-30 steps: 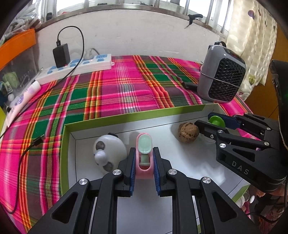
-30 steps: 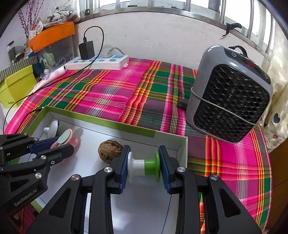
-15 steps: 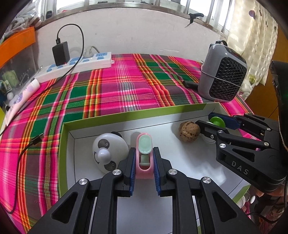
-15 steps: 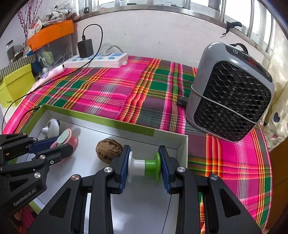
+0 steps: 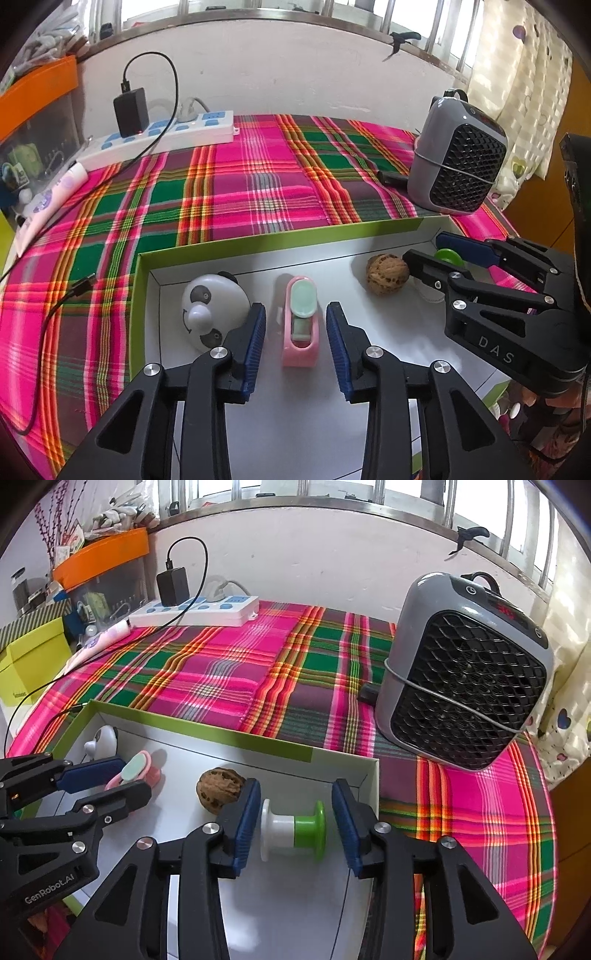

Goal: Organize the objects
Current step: 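Open both grippers to release the pink clip and spool into the box, then withdraw both grippers from the box toward the remaining items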

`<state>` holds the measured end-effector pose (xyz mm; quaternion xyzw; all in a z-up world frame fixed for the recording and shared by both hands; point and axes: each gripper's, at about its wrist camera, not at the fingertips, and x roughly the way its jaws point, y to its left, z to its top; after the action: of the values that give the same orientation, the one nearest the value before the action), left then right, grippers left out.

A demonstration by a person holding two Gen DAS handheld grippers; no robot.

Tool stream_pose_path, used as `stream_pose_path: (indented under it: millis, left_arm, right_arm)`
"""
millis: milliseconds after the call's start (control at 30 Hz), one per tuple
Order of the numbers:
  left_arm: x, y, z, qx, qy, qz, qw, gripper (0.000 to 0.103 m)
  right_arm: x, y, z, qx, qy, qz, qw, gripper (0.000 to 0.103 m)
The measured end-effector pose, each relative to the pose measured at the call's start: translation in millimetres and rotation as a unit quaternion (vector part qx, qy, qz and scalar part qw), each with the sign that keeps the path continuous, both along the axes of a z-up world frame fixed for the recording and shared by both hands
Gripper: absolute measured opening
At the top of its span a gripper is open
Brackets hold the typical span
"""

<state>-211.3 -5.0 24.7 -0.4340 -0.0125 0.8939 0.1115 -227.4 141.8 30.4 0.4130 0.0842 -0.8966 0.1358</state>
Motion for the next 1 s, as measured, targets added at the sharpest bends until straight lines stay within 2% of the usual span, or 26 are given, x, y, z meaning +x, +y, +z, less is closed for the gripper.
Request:
stream_pose_path:
  millis: [200,1000]
  left_arm:
    - [5.5,-0.7,4.0,0.003,0.003,0.0,1.0,0.038]
    - [45.8,-6.3,21.5,0.009,0.03,0.004,0.9995,0.041]
  right_arm:
    - [4.2,1.2,3.0,-0.003,0.006,-0.002,1.0,0.042]
    - [42.2,5.5,18.3,-0.031,0.029,-0.01,0.999,0.043]
